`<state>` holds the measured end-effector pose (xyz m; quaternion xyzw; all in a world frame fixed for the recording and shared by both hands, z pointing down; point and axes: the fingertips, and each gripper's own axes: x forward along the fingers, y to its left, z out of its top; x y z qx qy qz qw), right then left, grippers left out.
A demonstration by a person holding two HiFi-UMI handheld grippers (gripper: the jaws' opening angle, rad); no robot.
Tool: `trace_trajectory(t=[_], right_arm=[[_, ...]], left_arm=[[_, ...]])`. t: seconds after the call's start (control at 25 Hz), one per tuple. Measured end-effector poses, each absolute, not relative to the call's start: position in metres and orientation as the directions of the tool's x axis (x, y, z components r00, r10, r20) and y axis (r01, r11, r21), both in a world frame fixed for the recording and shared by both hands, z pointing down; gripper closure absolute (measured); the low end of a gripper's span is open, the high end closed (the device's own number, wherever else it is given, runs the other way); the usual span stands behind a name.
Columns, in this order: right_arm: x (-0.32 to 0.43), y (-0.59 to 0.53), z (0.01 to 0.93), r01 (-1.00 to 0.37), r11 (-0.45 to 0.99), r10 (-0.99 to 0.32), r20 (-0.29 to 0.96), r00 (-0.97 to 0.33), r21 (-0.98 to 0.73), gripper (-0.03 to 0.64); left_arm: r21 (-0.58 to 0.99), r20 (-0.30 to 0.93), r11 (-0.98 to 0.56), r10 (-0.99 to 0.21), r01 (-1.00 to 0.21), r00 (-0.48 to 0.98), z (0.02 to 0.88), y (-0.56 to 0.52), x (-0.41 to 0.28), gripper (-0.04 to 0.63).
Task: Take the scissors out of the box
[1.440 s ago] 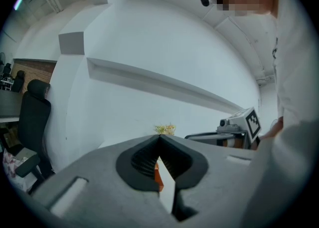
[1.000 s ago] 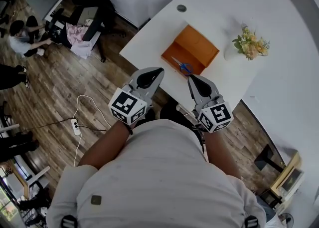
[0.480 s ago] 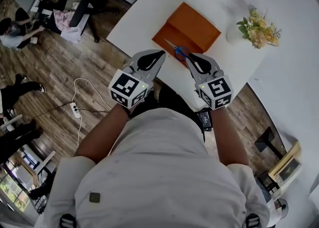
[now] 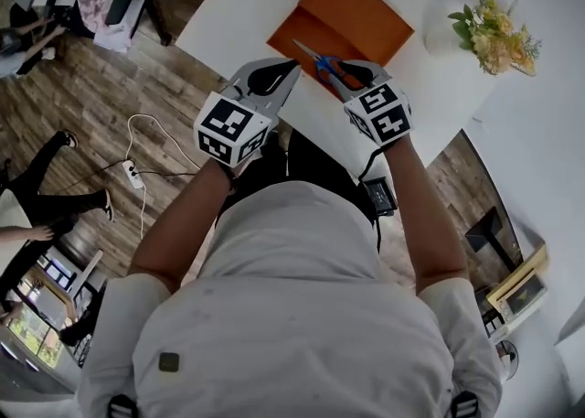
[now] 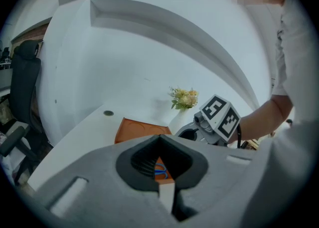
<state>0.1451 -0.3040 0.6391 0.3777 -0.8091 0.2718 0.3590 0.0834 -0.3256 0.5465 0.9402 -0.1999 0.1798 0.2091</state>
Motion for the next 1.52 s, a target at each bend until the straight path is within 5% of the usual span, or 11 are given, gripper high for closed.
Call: trace_trajectory(t=[0.76,1.52], right_arm=[[0.146,-0.302,0.744,-0.762,0.635,-0.101,0.964,-0.247,-0.128,0.486],[0.147,-0.31,0.765,-0.696,0.715,0.022,0.996,-0.083,-0.073,0.503]], left_arm=[[0.368,0.476,-0.797,-0.28,-0.478,0.834,0.597,-0.342,0.086,0.591],[0.388,0.478,-0.777,-0.29,-0.496,0.829,0.606,-0.352,0.083,0.591]])
